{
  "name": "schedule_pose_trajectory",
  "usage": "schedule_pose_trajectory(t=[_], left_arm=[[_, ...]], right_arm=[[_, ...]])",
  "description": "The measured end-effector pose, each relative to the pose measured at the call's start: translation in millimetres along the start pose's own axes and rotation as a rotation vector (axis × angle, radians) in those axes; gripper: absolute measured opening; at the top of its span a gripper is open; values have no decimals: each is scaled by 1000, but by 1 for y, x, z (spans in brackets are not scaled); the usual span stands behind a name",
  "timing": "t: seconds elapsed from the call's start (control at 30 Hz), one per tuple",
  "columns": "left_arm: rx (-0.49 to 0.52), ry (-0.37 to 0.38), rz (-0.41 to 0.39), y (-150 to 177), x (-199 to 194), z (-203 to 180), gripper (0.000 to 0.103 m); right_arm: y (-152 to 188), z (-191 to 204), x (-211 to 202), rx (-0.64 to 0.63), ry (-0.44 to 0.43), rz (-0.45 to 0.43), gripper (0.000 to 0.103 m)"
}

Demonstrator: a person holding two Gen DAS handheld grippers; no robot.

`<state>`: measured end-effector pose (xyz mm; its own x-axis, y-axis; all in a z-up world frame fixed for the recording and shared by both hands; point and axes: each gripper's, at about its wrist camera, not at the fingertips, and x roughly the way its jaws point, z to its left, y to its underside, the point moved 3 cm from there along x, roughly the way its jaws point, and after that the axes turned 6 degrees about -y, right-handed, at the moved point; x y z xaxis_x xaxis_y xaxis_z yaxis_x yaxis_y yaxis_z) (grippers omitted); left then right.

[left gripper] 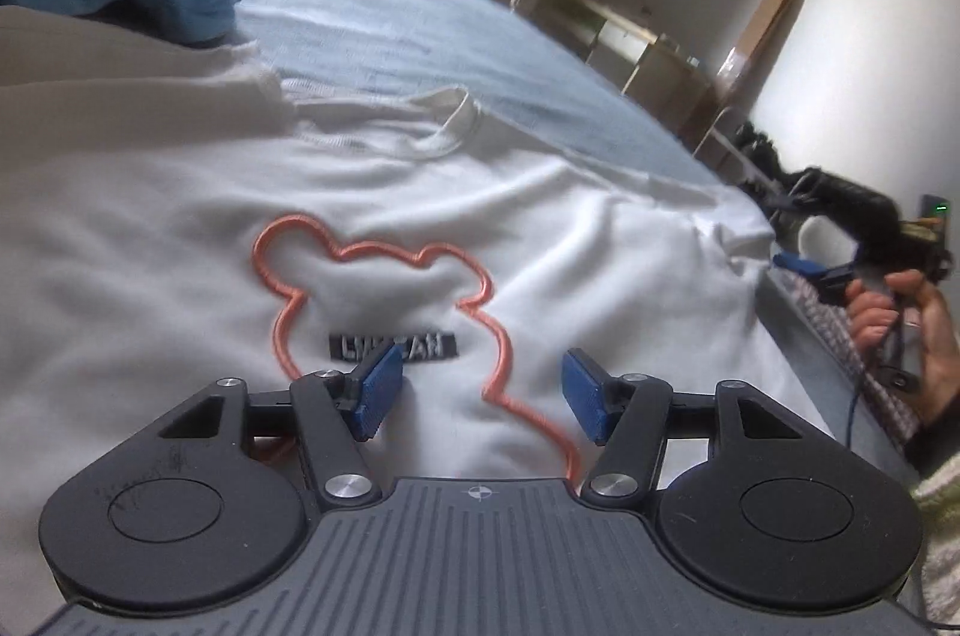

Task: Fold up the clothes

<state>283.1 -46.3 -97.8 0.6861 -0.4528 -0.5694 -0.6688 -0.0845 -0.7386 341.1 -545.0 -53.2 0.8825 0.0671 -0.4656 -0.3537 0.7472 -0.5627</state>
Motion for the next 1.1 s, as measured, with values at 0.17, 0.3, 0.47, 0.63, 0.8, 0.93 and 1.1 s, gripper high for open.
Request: schedule_pose_trajectory(t=[0.17, 0.3, 0.47, 0.63, 0.8, 0.93, 1.1], left_arm=[[-12, 70, -62, 13, -11, 4, 69], [-111, 146, -80, 16, -20, 18, 68], [-162, 197, -85, 18, -24, 26, 69], [-154, 208, -90, 20, -26, 25, 70], [-158, 215, -91, 20, -27, 25, 70], [-159, 216, -91, 20, -27, 26, 70], [-159, 216, -91, 20, -27, 26, 70]], right_arm=[[1, -16, 36, 57, -5, 45, 48], [2, 4, 31, -4, -7, 24, 23], [28, 125, -3, -445, -122, 6, 22], [151, 220, -15, -1067, -173, 205, 44], [240, 243, -43, -1391, -180, 322, 57], [222, 240, -72, -1251, -249, 372, 60], [135, 191, -65, -828, -157, 322, 63]])
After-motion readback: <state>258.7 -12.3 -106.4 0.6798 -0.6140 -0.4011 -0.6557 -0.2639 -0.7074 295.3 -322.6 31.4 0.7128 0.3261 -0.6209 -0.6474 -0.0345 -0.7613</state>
